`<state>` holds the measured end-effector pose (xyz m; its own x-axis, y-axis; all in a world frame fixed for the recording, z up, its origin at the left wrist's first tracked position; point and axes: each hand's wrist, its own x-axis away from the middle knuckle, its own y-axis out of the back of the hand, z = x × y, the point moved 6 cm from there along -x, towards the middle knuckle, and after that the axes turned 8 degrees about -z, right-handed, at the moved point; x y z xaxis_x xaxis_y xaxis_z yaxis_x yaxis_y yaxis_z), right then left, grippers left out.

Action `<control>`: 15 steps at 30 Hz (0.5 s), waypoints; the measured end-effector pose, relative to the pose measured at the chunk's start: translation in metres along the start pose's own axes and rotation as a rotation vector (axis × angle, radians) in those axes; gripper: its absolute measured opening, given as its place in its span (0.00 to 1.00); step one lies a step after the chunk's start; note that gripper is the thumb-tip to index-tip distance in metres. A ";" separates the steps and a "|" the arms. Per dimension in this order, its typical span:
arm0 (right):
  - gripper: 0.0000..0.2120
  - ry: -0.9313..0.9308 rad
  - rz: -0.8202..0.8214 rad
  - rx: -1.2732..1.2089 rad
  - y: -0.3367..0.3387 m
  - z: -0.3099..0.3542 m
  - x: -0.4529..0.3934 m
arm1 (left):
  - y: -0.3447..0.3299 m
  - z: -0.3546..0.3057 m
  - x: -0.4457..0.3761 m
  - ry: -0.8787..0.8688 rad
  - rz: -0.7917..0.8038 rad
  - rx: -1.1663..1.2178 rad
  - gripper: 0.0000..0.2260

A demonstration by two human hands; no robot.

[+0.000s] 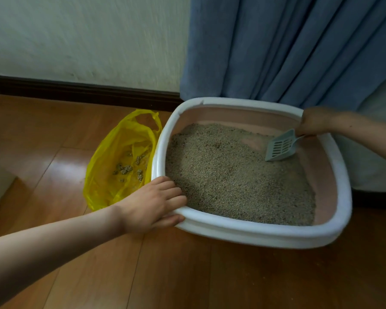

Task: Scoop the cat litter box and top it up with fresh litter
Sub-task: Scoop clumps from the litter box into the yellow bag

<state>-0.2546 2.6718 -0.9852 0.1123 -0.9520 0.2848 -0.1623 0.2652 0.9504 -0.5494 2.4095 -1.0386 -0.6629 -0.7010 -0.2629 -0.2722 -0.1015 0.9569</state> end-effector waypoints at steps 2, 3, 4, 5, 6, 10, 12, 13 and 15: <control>0.16 0.013 0.012 -0.003 -0.004 -0.002 -0.003 | 0.000 0.000 0.000 -0.001 -0.001 -0.003 0.14; 0.15 0.025 0.010 -0.008 -0.006 -0.002 -0.004 | 0.000 0.000 0.000 -0.002 -0.003 -0.005 0.14; 0.14 0.046 0.002 -0.021 -0.008 -0.001 -0.007 | -0.001 0.000 0.000 -0.001 -0.004 -0.006 0.13; 0.15 0.075 -0.005 -0.039 -0.011 0.002 -0.009 | -0.001 0.000 0.000 -0.001 -0.005 -0.005 0.13; 0.15 0.109 -0.008 -0.059 -0.015 0.006 -0.010 | -0.001 0.000 0.000 -0.001 -0.005 -0.003 0.13; 0.18 0.244 -0.022 -0.076 -0.029 0.038 -0.016 | -0.001 0.000 0.001 -0.001 0.000 0.004 0.12; 0.18 0.288 -0.045 -0.082 -0.029 0.057 -0.021 | -0.001 0.001 0.001 0.005 -0.003 0.009 0.11; 0.18 0.306 -0.054 -0.087 -0.028 0.066 -0.024 | -0.001 0.001 0.001 0.006 -0.002 0.010 0.11; 0.18 0.338 -0.056 -0.104 -0.029 0.085 -0.030 | -0.001 0.000 0.000 0.006 0.003 0.013 0.11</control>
<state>-0.3362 2.6796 -1.0318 0.4393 -0.8656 0.2401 -0.0477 0.2445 0.9685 -0.5497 2.4096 -1.0398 -0.6591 -0.7058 -0.2597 -0.2797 -0.0905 0.9558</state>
